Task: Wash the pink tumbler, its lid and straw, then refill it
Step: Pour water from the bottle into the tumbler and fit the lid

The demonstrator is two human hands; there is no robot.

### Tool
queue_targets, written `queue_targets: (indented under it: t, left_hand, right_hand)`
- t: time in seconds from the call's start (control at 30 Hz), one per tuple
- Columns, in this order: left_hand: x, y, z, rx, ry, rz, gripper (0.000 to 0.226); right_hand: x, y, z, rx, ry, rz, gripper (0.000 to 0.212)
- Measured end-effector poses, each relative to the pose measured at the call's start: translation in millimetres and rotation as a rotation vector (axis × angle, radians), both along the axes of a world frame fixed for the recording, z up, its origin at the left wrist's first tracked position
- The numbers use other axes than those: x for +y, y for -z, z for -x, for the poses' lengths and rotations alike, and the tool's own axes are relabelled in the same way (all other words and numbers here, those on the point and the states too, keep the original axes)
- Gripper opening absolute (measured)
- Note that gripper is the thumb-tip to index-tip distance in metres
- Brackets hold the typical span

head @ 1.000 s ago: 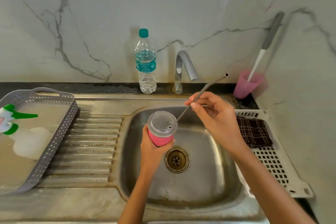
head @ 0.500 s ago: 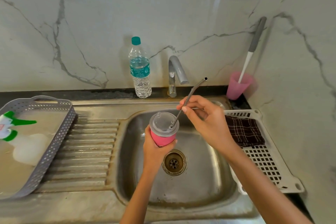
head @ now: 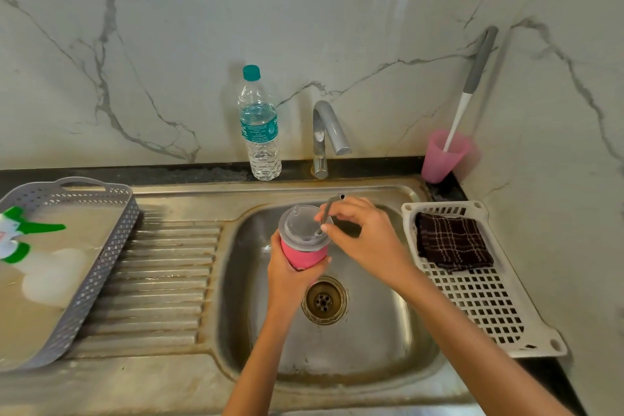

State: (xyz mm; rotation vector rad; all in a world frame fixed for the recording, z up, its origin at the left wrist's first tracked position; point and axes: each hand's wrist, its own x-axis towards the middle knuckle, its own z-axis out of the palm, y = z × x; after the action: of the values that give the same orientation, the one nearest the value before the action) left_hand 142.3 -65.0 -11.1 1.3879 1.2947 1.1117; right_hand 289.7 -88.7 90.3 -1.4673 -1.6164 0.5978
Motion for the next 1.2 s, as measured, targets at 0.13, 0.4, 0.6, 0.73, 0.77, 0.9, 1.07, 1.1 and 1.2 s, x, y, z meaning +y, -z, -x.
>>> queue_targets:
  t: [0.13,0.4,0.6,0.73,0.77,0.9,1.07,1.1,1.2]
  left_hand:
    - [0.8,1.8,0.0,-0.008,0.014,-0.005,0.086]
    - [2.1,4.3,5.4,-0.022,0.036,-0.002,0.083]
    - [6.3,-4.3,19.8,-0.089,0.062,-0.008,0.089]
    - [14.9,-7.4,32.2,-0.049,0.033,-0.06,0.094]
    - [18.6,-9.0,36.0,-0.025,0.027,-0.069,0.096]
    - [49.5,-14.3,63.8,0.08,0.041,-0.057,0.104]
    - [94.7,-32.1,98.4,0.003,0.016,-0.026,0.099]
    - [102.4,-35.0,103.5,-0.018,-0.002,-0.022,0.098]
    - [128.4,-37.6,119.0,-0.053,-0.025,-0.021,0.096]
  right_hand:
    - [1.1,8.5,-0.6,0.003,-0.03,0.034,0.024]
    - [2.9,11.2,-9.4,0.057,-0.122,0.155,0.045]
    - [7.2,52.9,-10.3,0.032,-0.186,0.516,0.081]
    - [18.2,65.9,23.4,0.183,-0.255,0.538,0.098]
    - [23.9,65.4,31.9,0.208,-0.237,0.52,0.096]
    - [56.2,62.7,61.9,0.247,-0.175,0.46,0.089]
    - [110.8,61.5,101.1,0.236,-0.117,0.368,0.086]
    - [123.1,62.3,109.9,0.227,-0.108,0.352,0.087]
    - [157.4,67.6,133.4,0.214,-0.085,0.319,0.09]
